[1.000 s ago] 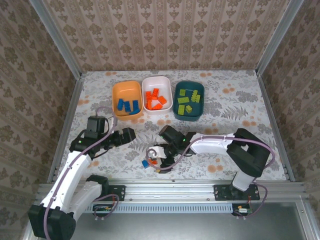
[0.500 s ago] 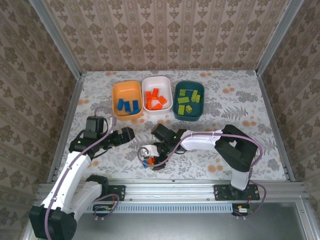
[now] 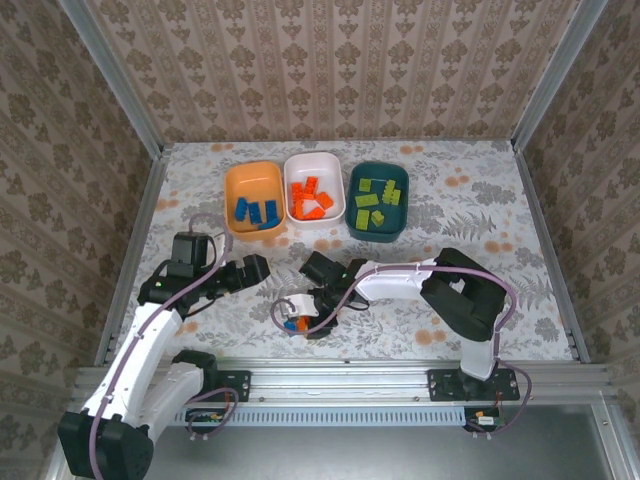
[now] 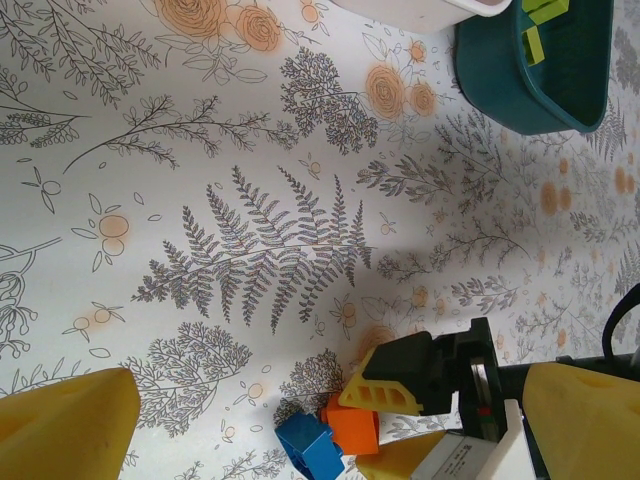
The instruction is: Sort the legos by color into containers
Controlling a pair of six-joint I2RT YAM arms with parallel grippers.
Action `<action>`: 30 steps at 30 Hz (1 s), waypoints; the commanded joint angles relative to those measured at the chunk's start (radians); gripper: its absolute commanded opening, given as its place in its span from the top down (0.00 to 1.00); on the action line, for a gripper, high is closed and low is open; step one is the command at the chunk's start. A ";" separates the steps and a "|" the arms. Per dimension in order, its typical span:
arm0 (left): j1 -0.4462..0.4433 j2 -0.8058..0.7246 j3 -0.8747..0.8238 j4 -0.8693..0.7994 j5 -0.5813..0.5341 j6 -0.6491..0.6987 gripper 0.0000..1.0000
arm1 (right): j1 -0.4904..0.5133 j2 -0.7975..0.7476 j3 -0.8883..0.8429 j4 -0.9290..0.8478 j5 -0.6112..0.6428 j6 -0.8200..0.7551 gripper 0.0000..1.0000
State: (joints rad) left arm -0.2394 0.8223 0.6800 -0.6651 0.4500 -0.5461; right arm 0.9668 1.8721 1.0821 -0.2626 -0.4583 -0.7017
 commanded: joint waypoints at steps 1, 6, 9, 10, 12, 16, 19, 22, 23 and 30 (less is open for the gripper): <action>0.008 -0.021 -0.011 -0.020 0.017 0.020 0.00 | 0.005 0.004 0.005 -0.003 0.017 0.000 0.59; 0.008 -0.020 -0.010 -0.021 0.017 0.020 0.00 | 0.003 -0.026 -0.030 0.037 0.027 0.022 0.64; 0.009 -0.020 -0.011 -0.021 0.018 0.021 0.00 | -0.007 -0.063 -0.066 0.068 0.028 0.048 0.64; 0.008 -0.020 -0.011 -0.020 0.018 0.021 0.00 | -0.013 -0.080 -0.079 0.077 0.029 0.056 0.64; 0.009 -0.019 -0.011 -0.019 0.019 0.021 0.00 | -0.039 -0.131 -0.113 0.096 0.025 0.077 0.65; 0.011 -0.020 -0.010 -0.017 0.024 0.023 0.00 | -0.143 -0.268 -0.187 0.149 -0.019 0.141 0.66; 0.013 -0.021 -0.010 -0.014 0.030 0.025 0.00 | -0.249 -0.391 -0.251 0.232 -0.073 0.224 0.66; 0.015 -0.020 -0.012 -0.010 0.039 0.025 0.00 | -0.339 -0.498 -0.293 0.338 -0.055 0.355 0.65; 0.015 -0.020 -0.013 -0.007 0.042 0.025 0.00 | -0.359 -0.521 -0.297 0.358 -0.035 0.392 0.65; 0.014 -0.011 -0.032 0.035 0.070 -0.004 0.00 | -0.429 -0.551 -0.175 0.327 0.223 0.659 0.65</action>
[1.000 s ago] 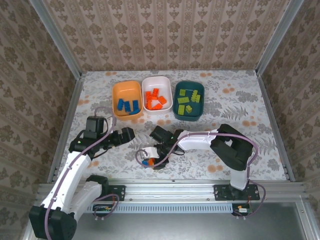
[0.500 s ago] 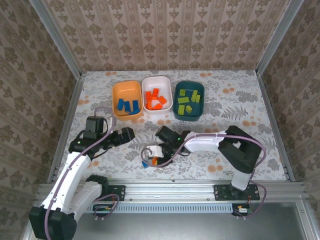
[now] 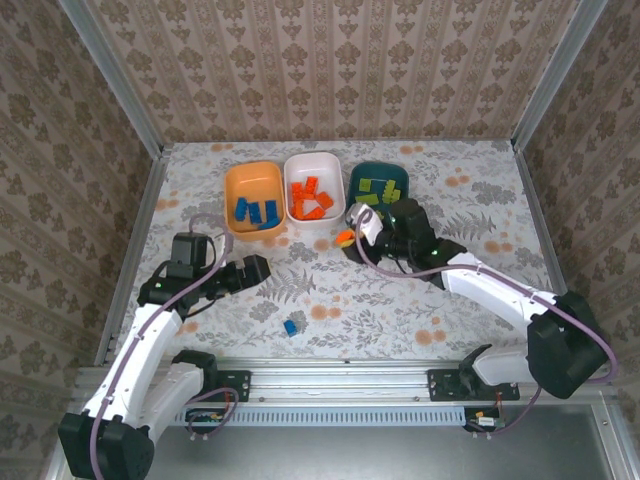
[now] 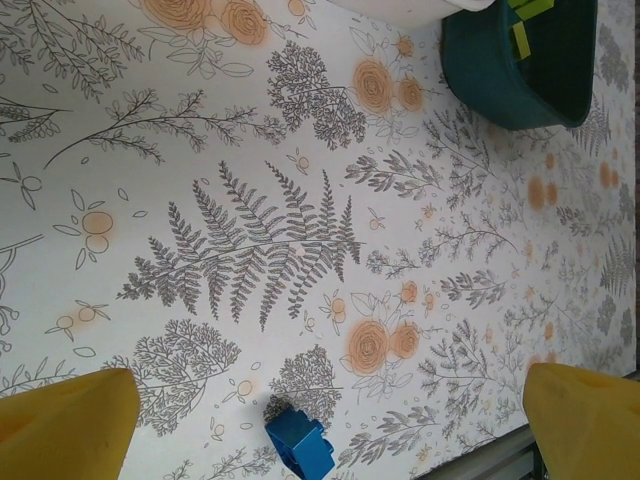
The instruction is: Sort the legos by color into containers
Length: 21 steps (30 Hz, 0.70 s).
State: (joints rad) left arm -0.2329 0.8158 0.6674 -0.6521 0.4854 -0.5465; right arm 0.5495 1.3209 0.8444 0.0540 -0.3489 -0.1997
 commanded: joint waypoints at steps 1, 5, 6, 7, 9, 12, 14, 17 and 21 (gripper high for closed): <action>0.005 -0.004 -0.023 0.033 0.040 -0.010 0.00 | -0.017 0.011 0.087 0.001 0.141 0.186 0.64; -0.045 0.007 -0.043 0.073 0.027 -0.040 0.00 | -0.055 0.107 0.204 -0.045 0.166 0.303 0.64; -0.072 0.014 -0.044 0.078 0.009 -0.045 0.00 | -0.063 0.142 0.247 -0.069 0.165 0.325 0.64; -0.101 0.022 -0.044 0.083 -0.013 -0.050 0.00 | -0.070 0.181 0.294 -0.099 0.163 0.338 0.65; -0.156 0.041 -0.048 0.094 -0.049 -0.059 0.00 | -0.078 0.251 0.383 -0.158 0.157 0.352 0.65; -0.211 0.074 -0.055 0.113 -0.086 -0.069 0.00 | -0.086 0.358 0.504 -0.217 0.124 0.377 0.65; -0.215 0.088 -0.060 0.120 -0.091 -0.068 0.00 | -0.088 0.428 0.583 -0.255 0.111 0.383 0.65; -0.215 0.094 -0.065 0.129 -0.096 -0.067 0.00 | -0.092 0.526 0.684 -0.279 0.085 0.404 0.65; -0.215 0.110 -0.063 0.138 -0.094 -0.055 0.00 | -0.098 0.670 0.822 -0.315 0.070 0.434 0.65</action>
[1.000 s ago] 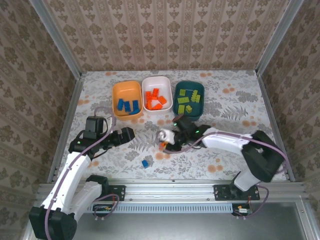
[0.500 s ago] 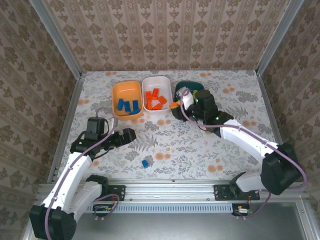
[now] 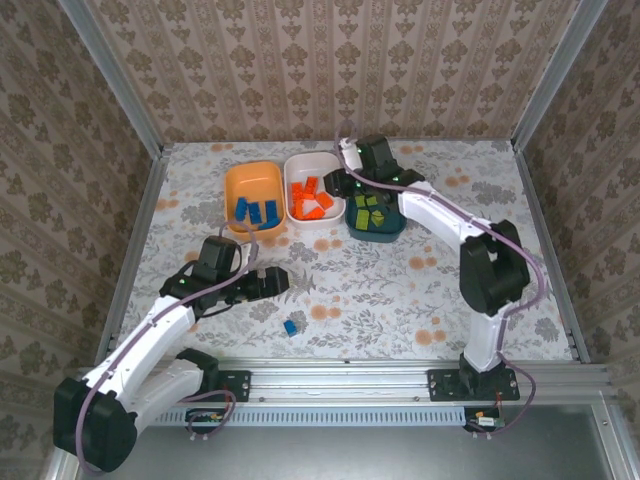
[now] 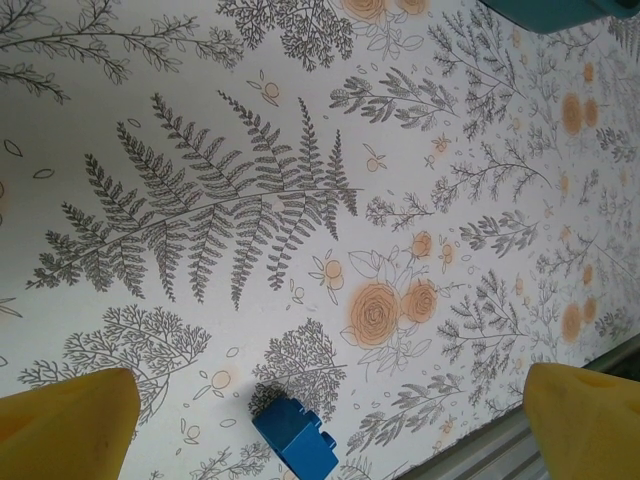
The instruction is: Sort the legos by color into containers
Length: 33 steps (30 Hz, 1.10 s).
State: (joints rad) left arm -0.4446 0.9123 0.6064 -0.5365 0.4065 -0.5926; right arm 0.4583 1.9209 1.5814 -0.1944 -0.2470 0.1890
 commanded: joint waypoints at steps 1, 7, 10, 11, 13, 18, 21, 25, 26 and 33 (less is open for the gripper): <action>-0.003 0.022 -0.001 0.024 -0.014 -0.005 0.00 | -0.010 0.107 0.119 -0.076 -0.035 0.054 0.65; -0.004 0.064 0.007 0.018 -0.018 0.019 0.00 | -0.010 0.283 0.279 -0.105 -0.042 0.082 0.66; 0.000 0.066 0.009 0.017 -0.024 0.029 0.00 | -0.009 0.348 0.344 -0.121 -0.040 0.084 0.66; 0.001 0.068 0.008 0.017 -0.026 0.030 0.00 | -0.009 0.367 0.365 -0.131 -0.040 0.084 0.66; 0.005 0.069 0.006 0.015 -0.026 0.037 0.00 | -0.009 0.403 0.402 -0.152 -0.038 0.085 0.66; 0.018 0.068 0.001 0.013 -0.018 0.047 0.00 | -0.009 0.445 0.428 -0.152 -0.027 0.089 0.63; 0.024 0.062 -0.003 0.010 -0.015 0.051 0.00 | -0.009 0.461 0.436 -0.158 -0.019 0.092 0.62; 0.036 0.044 -0.008 0.004 -0.011 0.054 0.00 | -0.009 0.462 0.436 -0.156 -0.013 0.096 0.48; 0.038 0.039 -0.008 0.000 -0.011 0.054 0.00 | -0.009 0.459 0.435 -0.158 -0.013 0.094 0.46; 0.045 0.020 -0.010 -0.007 0.001 0.051 0.00 | -0.009 0.380 0.384 -0.119 0.000 0.078 0.37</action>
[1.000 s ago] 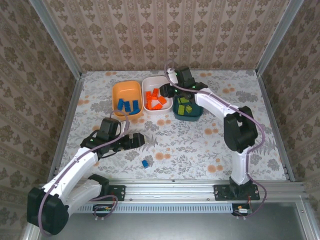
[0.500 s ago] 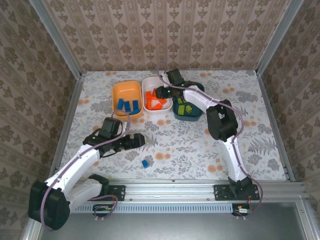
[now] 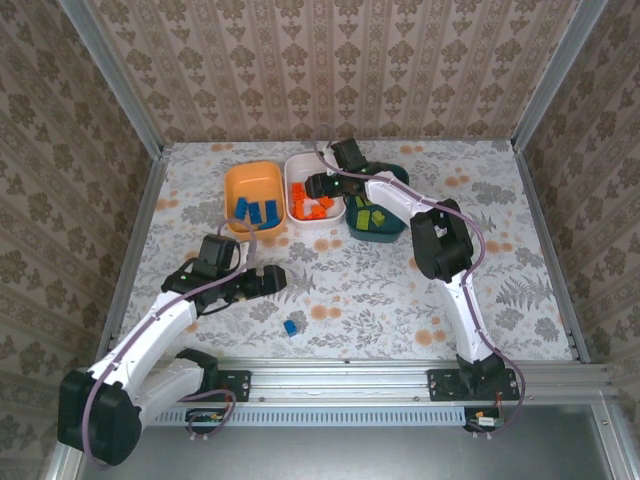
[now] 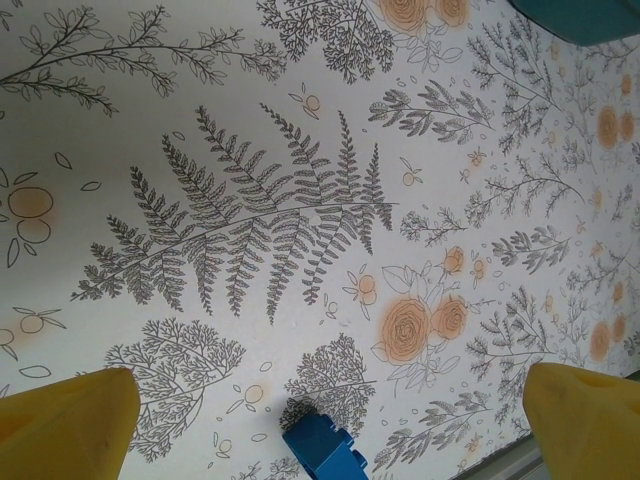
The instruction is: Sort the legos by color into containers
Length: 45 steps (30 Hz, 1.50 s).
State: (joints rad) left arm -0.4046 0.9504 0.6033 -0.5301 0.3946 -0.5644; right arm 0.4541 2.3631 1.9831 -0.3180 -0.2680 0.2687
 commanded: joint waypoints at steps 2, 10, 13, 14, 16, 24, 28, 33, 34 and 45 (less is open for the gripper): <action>0.005 -0.021 -0.007 -0.015 0.016 0.020 0.00 | -0.002 -0.107 -0.048 0.032 0.010 -0.006 0.37; -0.115 -0.020 0.023 -0.083 -0.079 0.004 0.00 | 0.009 -0.336 -0.277 0.154 -0.012 -0.035 0.35; -0.190 -0.017 0.032 -0.140 -0.150 -0.024 0.02 | 0.011 -0.443 -0.423 0.215 -0.027 -0.019 0.35; -0.219 -0.018 0.031 -0.155 -0.178 -0.041 0.03 | 0.012 -0.482 -0.477 0.233 -0.032 -0.016 0.35; -0.278 -0.019 0.021 -0.160 -0.213 -0.081 0.06 | 0.014 -0.553 -0.575 0.260 -0.036 -0.012 0.35; -0.477 0.048 -0.013 -0.110 -0.301 -0.187 0.10 | 0.026 -0.838 -0.968 0.326 -0.030 0.001 0.35; -0.521 0.104 0.009 -0.107 -0.330 -0.197 0.14 | 0.050 -0.963 -1.166 0.365 -0.018 0.015 0.35; -0.551 0.206 0.043 -0.101 -0.332 -0.207 0.21 | 0.066 -1.136 -1.372 0.384 0.003 0.059 0.34; -0.554 0.223 0.049 -0.100 -0.332 -0.206 0.23 | 0.067 -1.159 -1.401 0.390 0.008 0.066 0.34; -0.573 0.367 0.099 -0.065 -0.303 -0.203 0.40 | 0.077 -1.266 -1.518 0.394 0.040 0.110 0.34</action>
State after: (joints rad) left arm -0.9665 1.2987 0.6643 -0.6010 0.0818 -0.7570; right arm 0.5228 1.1160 0.4694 0.0505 -0.2520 0.3603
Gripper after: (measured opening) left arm 0.605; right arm 0.655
